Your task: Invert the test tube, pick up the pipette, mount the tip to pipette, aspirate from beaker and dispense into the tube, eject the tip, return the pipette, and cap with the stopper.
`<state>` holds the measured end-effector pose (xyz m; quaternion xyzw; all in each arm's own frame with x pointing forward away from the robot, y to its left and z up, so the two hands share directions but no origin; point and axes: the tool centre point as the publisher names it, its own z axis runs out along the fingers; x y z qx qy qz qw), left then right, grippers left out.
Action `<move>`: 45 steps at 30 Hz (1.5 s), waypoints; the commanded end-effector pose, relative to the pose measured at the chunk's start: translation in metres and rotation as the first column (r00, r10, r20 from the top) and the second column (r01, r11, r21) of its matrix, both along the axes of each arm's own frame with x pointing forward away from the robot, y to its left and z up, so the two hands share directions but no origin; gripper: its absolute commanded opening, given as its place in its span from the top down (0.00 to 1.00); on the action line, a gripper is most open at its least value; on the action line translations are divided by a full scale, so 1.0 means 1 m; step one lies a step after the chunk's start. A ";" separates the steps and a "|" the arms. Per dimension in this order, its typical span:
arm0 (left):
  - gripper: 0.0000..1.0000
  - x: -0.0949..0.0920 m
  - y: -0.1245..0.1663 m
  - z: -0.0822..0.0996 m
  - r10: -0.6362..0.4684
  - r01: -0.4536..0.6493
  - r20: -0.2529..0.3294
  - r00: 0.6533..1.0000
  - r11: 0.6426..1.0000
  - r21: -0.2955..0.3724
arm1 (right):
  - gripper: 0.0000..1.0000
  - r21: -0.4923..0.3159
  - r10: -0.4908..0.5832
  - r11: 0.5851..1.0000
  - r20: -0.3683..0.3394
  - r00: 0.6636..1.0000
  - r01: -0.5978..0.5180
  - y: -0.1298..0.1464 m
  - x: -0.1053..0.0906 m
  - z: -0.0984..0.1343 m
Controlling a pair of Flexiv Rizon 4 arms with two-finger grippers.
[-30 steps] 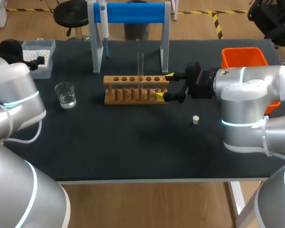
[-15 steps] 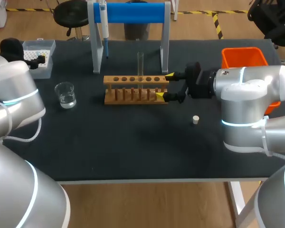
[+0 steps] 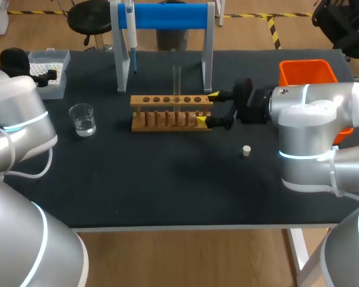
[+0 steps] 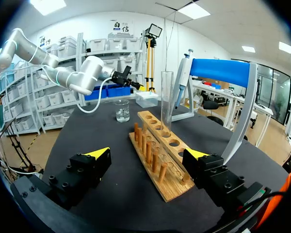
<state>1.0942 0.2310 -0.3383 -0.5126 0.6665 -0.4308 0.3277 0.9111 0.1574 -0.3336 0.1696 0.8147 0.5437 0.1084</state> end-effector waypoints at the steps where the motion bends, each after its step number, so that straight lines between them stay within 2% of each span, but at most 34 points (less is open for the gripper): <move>1: 0.00 0.000 0.001 0.001 -0.004 0.004 -0.005 1.000 1.000 0.000 | 0.00 0.001 -0.004 1.000 0.003 1.000 0.004 0.000 -0.001 -0.001; 6: 0.00 0.000 0.001 0.001 -0.004 0.004 -0.005 1.000 1.000 0.000 | 0.00 0.001 -0.004 1.000 0.003 1.000 0.004 0.000 -0.001 -0.001; 27: 0.00 0.025 0.000 -0.010 -0.007 0.007 -0.026 1.000 1.000 0.013 | 0.00 0.001 -0.004 1.000 0.003 1.000 0.004 0.000 -0.001 -0.001; 28: 0.16 0.026 0.000 -0.010 -0.005 0.005 -0.025 1.000 1.000 0.012 | 0.00 0.001 -0.004 1.000 0.003 1.000 0.004 0.000 -0.001 -0.001; 29: 0.21 0.026 0.001 -0.011 -0.003 0.003 -0.025 1.000 1.000 0.012 | 0.00 0.001 -0.004 1.000 0.003 1.000 0.004 0.000 -0.001 -0.001; 32: 0.51 0.028 0.000 -0.011 -0.003 0.003 -0.026 1.000 1.000 0.010 | 0.00 0.001 -0.004 1.000 0.003 1.000 0.004 0.000 -0.001 -0.001; 45: 0.52 0.037 0.002 -0.014 0.001 -0.001 -0.029 1.000 1.000 0.008 | 0.00 0.001 -0.004 1.000 0.003 1.000 0.004 0.000 -0.001 -0.001</move>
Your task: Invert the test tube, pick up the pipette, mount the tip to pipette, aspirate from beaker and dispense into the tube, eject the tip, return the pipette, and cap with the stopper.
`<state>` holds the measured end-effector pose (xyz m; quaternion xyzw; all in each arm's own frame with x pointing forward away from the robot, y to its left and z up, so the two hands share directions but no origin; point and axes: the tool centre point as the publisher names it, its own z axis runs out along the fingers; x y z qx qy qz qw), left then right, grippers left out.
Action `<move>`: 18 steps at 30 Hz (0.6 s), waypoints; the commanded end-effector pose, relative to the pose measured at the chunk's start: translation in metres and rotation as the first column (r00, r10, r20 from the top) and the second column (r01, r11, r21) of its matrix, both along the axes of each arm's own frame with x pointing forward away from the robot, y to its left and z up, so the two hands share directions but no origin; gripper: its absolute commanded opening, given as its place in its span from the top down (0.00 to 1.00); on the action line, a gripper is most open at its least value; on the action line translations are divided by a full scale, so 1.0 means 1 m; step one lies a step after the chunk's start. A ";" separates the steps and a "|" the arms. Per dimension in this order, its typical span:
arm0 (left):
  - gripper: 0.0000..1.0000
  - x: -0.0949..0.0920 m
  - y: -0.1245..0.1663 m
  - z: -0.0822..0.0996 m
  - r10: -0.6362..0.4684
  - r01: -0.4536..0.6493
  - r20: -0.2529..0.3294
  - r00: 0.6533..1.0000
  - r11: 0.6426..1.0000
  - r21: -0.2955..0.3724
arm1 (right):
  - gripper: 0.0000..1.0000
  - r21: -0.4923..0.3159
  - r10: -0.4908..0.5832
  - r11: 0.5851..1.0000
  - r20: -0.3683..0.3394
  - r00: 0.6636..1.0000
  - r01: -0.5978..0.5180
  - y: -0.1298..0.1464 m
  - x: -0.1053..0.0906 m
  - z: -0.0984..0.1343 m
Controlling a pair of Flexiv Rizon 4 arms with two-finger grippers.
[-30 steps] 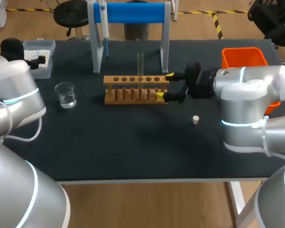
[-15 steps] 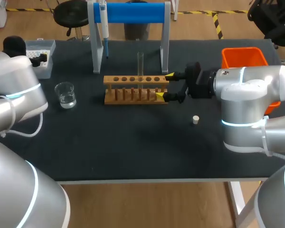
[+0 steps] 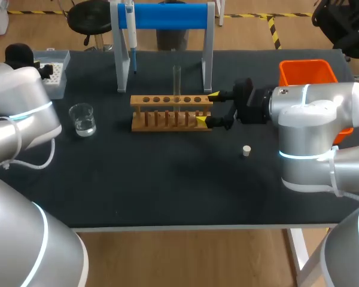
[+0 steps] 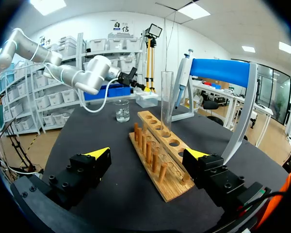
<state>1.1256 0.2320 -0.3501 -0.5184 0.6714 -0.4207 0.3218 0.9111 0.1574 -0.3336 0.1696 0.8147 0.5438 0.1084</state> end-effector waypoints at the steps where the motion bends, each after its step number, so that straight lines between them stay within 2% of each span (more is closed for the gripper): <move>1: 0.53 0.007 0.001 -0.002 -0.003 0.003 -0.003 1.000 1.000 0.000 | 0.00 0.001 -0.004 1.000 0.003 1.000 0.004 0.000 -0.001 -0.001; 18: 0.55 0.017 0.005 -0.008 -0.013 0.013 -0.015 1.000 1.000 0.005 | 0.00 0.001 -0.004 1.000 0.003 1.000 0.004 0.000 -0.001 -0.001</move>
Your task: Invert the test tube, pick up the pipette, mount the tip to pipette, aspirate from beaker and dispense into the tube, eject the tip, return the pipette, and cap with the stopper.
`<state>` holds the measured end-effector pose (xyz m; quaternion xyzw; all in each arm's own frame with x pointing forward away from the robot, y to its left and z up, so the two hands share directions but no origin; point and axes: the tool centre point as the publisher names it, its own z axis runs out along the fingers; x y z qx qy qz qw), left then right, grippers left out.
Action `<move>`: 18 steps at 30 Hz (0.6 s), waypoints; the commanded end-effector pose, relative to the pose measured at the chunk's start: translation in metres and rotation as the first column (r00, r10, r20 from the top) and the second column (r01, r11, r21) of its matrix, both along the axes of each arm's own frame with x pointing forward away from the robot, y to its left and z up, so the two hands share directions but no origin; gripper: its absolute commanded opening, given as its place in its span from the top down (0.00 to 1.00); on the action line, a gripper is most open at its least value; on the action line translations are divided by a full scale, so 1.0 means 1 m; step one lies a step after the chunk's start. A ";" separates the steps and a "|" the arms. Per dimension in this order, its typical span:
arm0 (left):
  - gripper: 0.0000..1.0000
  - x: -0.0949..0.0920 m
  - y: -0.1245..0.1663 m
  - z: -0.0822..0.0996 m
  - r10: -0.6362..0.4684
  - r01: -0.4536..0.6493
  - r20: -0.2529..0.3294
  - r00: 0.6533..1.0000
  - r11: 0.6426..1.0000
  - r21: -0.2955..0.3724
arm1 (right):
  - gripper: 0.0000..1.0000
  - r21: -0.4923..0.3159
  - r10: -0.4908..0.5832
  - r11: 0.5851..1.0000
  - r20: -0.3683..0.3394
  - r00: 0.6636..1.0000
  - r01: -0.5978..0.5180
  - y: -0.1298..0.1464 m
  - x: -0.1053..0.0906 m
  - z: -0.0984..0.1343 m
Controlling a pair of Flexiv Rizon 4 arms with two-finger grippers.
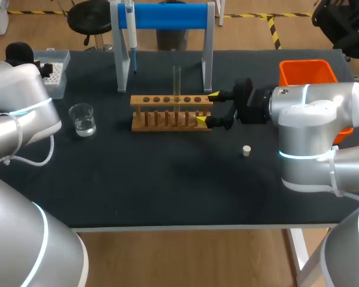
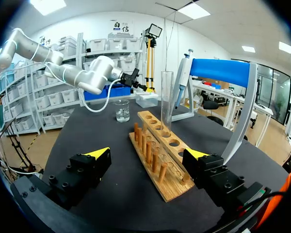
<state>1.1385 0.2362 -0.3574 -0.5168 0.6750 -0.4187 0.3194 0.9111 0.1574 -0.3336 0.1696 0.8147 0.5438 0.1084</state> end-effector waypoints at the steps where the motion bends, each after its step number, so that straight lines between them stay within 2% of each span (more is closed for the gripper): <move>1: 0.55 0.005 0.001 -0.001 -0.007 0.007 -0.010 1.000 1.000 0.002 | 0.00 0.001 -0.004 1.000 0.003 1.000 0.004 0.000 -0.001 -0.001; 18: 0.56 0.010 0.001 -0.007 -0.019 0.019 -0.023 1.000 1.000 0.001 | 0.00 0.001 -0.004 1.000 0.003 1.000 0.004 0.000 -0.001 -0.001</move>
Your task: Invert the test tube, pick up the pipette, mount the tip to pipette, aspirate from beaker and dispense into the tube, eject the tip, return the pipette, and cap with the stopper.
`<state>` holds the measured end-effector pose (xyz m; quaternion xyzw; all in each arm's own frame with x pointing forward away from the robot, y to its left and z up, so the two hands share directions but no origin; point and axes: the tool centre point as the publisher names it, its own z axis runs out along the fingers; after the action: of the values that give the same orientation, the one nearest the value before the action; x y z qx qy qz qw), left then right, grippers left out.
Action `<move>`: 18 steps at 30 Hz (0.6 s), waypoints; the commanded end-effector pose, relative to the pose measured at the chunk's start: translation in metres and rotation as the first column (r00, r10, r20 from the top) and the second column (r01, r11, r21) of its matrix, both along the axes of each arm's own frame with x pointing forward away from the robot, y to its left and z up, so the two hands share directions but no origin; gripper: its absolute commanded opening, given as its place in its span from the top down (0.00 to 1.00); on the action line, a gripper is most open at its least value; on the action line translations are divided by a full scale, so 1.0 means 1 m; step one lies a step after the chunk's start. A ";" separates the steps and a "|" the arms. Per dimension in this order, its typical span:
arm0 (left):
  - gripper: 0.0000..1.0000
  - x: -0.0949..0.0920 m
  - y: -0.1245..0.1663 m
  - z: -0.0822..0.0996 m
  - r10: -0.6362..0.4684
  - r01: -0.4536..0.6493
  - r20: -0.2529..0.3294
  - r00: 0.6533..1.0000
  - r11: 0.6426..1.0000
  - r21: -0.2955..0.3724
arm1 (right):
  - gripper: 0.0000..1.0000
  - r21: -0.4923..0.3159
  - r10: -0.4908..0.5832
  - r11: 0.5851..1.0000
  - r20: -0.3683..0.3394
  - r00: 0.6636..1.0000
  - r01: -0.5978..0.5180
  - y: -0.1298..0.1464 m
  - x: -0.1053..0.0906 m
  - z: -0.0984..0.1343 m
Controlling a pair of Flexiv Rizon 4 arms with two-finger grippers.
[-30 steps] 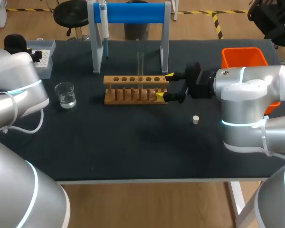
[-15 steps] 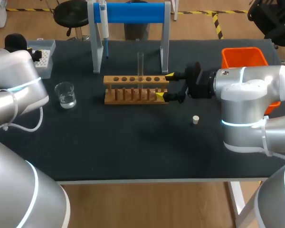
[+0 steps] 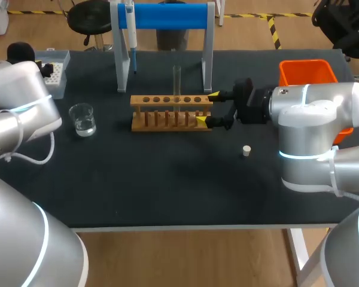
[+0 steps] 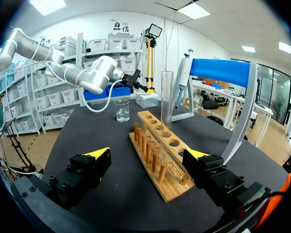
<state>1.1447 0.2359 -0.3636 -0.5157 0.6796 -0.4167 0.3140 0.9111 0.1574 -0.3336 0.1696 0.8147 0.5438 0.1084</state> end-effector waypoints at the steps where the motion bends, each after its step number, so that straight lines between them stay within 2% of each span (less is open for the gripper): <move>1: 0.56 0.004 0.002 -0.001 -0.010 0.010 -0.012 1.000 1.000 -0.001 | 0.00 0.001 -0.004 1.000 0.003 1.000 0.004 0.000 -0.001 -0.001; 18: 0.60 0.004 0.002 -0.002 -0.008 0.008 -0.017 1.000 1.000 -0.001 | 0.00 0.001 -0.004 1.000 0.003 1.000 0.004 0.000 -0.001 -0.001</move>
<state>1.1471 0.2369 -0.3659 -0.5173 0.6818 -0.4143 0.3096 0.9111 0.1574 -0.3336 0.1696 0.8147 0.5438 0.1084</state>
